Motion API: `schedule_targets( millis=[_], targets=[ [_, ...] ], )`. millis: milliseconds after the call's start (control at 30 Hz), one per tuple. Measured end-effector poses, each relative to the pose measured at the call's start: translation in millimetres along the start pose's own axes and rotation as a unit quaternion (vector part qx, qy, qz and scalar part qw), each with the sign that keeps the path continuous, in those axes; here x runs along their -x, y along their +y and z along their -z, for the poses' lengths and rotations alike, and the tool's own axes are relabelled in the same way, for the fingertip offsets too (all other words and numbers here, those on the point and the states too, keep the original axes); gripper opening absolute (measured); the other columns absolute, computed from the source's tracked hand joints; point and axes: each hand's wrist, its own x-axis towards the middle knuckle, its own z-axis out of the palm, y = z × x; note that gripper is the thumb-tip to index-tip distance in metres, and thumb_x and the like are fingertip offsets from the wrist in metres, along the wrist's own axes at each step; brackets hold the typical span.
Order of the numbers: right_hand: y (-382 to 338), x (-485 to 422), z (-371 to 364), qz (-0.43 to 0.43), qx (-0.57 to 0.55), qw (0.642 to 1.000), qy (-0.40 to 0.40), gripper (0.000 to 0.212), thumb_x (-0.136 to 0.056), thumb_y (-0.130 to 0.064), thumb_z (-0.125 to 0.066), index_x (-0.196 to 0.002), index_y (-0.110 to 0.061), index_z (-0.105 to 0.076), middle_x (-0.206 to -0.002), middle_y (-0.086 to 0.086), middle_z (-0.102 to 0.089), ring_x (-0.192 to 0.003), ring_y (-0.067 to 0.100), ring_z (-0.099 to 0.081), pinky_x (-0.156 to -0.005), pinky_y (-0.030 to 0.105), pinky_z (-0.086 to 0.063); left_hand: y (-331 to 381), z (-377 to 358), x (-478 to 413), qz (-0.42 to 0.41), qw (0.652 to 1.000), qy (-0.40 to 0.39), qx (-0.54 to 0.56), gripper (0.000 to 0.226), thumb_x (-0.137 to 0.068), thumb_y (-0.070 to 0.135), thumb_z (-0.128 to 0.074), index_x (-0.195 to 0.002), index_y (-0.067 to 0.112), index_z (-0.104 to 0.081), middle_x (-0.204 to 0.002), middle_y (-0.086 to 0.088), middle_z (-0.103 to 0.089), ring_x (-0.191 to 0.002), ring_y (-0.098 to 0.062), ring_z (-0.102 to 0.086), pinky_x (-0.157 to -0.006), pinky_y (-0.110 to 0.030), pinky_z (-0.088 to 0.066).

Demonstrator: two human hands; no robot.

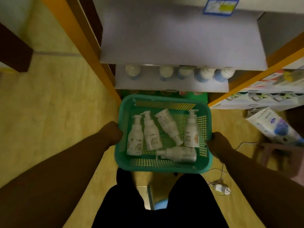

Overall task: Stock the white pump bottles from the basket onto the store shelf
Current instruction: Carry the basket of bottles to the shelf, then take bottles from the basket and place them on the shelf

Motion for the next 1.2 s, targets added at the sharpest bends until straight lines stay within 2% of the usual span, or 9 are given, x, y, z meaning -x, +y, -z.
schedule_targets(
  millis=[100, 233, 333, 467, 567, 700, 867, 967, 1200],
  targets=[
    [4.1, -33.9, -30.1, -0.007, -0.020, 1.000, -0.001, 0.016, -0.096, -0.020, -0.054, -0.101, -0.006, -0.060, -0.092, 0.014, -0.063, -0.071, 0.023, -0.056, -0.059, 0.032, -0.039, -11.0, -20.4, -31.2, 0.025, 0.999, 0.008, 0.022, 0.011, -0.093, 0.009, -0.057, -0.093, -0.001, -0.060, -0.106, -0.025, -0.063, -0.095, -0.039, -0.063, -0.081, -0.048, -0.055],
    [8.9, -93.2, -68.1, -0.012, -0.013, 1.000, -0.008, 0.015, -0.093, -0.021, -0.058, -0.097, -0.007, -0.060, -0.089, 0.013, -0.065, -0.066, 0.018, -0.055, -0.047, 0.028, -0.035, -31.3, -53.4, -90.3, 0.073, 0.997, 0.012, 0.025, 0.025, -0.090, 0.009, -0.058, -0.110, -0.007, -0.060, -0.106, -0.027, -0.065, -0.094, -0.041, -0.065, -0.079, -0.050, -0.056],
    [14.7, -138.4, -98.0, -0.029, -0.008, 0.999, -0.018, 0.010, -0.090, -0.016, -0.059, -0.088, -0.008, -0.053, -0.077, 0.009, -0.056, -0.063, 0.020, -0.052, -0.048, 0.028, -0.033, -45.8, -87.7, -134.6, 0.091, 0.995, 0.032, 0.014, 0.026, -0.092, 0.012, -0.055, -0.113, -0.003, -0.059, -0.105, -0.019, -0.063, -0.086, -0.031, -0.061, -0.066, -0.039, -0.052],
    [27.6, -209.8, -140.3, -0.049, 0.030, 0.997, -0.051, 0.017, -0.090, -0.017, -0.061, -0.080, -0.006, -0.052, -0.081, 0.013, -0.054, -0.068, 0.026, -0.052, -0.054, 0.032, -0.038, -65.9, -140.5, -199.9, 0.118, 0.992, 0.039, 0.018, 0.033, -0.093, 0.016, -0.053, -0.124, 0.003, -0.051, -0.119, -0.016, -0.058, -0.092, -0.027, -0.056, -0.069, -0.037, -0.047],
    [43.1, -266.0, -174.3, -0.068, 0.059, 0.994, -0.066, 0.019, -0.092, -0.016, -0.061, -0.080, -0.002, -0.055, -0.083, 0.016, -0.056, -0.072, 0.030, -0.054, -0.059, 0.036, -0.043, -81.1, -180.4, -253.9, 0.127, 0.992, 0.020, 0.009, 0.024, -0.091, 0.018, -0.054, -0.112, 0.005, -0.052, -0.109, -0.011, -0.059, -0.090, -0.025, -0.058, -0.063, -0.035, -0.047],
    [57.2, -338.5, -210.4, -0.079, 0.128, 0.983, -0.102, 0.017, -0.097, -0.015, -0.059, -0.087, -0.003, -0.053, -0.091, 0.015, -0.052, -0.082, 0.027, -0.053, -0.064, 0.035, -0.043, -102.8, -237.2, -321.6, 0.120, 0.993, -0.005, 0.017, 0.026, -0.093, 0.018, -0.054, -0.113, 0.004, -0.059, -0.098, -0.011, -0.063, -0.082, -0.022, -0.063, -0.057, -0.030, -0.048],
    [55.0, -415.2, -235.9, -0.063, 0.204, 0.970, -0.119, 0.033, -0.099, -0.010, -0.054, -0.068, -0.006, -0.047, -0.072, 0.012, -0.051, -0.059, 0.021, -0.049, -0.042, 0.026, -0.039, -113.8, -290.8, -384.9, 0.125, 0.991, 0.014, 0.055, 0.028, -0.098, 0.023, -0.051, -0.120, 0.006, -0.052, -0.100, -0.010, -0.058, -0.080, -0.020, -0.058, -0.056, -0.029, -0.046],
    [60.2, -446.8, -244.0, -0.061, 0.231, 0.960, -0.145, 0.029, -0.098, -0.008, -0.055, -0.069, -0.003, -0.054, -0.067, 0.012, -0.055, -0.054, 0.021, -0.053, -0.043, 0.025, -0.043, -118.1, -310.8, -413.0, 0.120, 0.991, 0.034, 0.053, 0.030, -0.098, 0.025, -0.050, -0.120, 0.006, -0.052, -0.094, -0.008, -0.057, -0.073, -0.017, -0.055, -0.049, -0.027, -0.042],
    [52.2, -490.9, -250.3, -0.049, 0.197, 0.967, -0.157, 0.014, -0.096, -0.008, -0.059, -0.087, 0.002, -0.062, -0.082, 0.017, -0.065, -0.064, 0.024, -0.060, -0.052, 0.031, -0.048, -116.9, -322.0, -445.5, 0.114, 0.988, 0.087, 0.063, 0.033, -0.098, 0.021, -0.047, -0.124, 0.001, -0.051, -0.113, -0.019, -0.061, -0.092, -0.030, -0.062, -0.066, -0.038, -0.054]
  ],
)
